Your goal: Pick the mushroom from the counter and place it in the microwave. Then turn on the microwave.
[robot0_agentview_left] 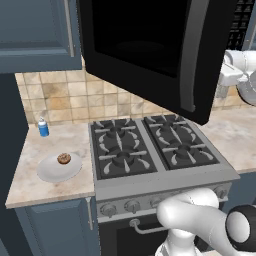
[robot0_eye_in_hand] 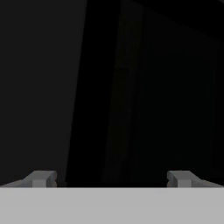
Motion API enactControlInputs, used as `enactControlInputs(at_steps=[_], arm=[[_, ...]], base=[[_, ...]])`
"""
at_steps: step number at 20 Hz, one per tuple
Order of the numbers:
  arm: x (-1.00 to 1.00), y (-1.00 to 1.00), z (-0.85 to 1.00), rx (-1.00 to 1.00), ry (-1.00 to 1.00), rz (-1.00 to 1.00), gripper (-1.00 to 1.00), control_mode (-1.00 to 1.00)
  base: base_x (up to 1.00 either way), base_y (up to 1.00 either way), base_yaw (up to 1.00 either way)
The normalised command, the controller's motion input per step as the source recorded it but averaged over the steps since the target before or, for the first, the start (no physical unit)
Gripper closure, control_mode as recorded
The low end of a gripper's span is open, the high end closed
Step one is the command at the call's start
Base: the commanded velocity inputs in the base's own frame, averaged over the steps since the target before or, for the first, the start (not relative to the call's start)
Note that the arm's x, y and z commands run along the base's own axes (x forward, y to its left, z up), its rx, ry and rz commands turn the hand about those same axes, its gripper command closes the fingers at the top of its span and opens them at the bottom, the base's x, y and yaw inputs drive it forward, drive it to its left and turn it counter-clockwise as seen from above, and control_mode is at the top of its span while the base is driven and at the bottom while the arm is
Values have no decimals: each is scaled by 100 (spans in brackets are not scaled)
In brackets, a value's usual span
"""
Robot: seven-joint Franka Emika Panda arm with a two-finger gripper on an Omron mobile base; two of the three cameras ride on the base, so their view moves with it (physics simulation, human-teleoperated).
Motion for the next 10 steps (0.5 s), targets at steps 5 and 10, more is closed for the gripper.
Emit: enactControlInputs(at_steps=[5,10], arm=[[0,35,0,0,0,2,-100,-100],[0,35,0,0,0,1,-100,-100]], base=[[0,0,0],[0,0,0]])
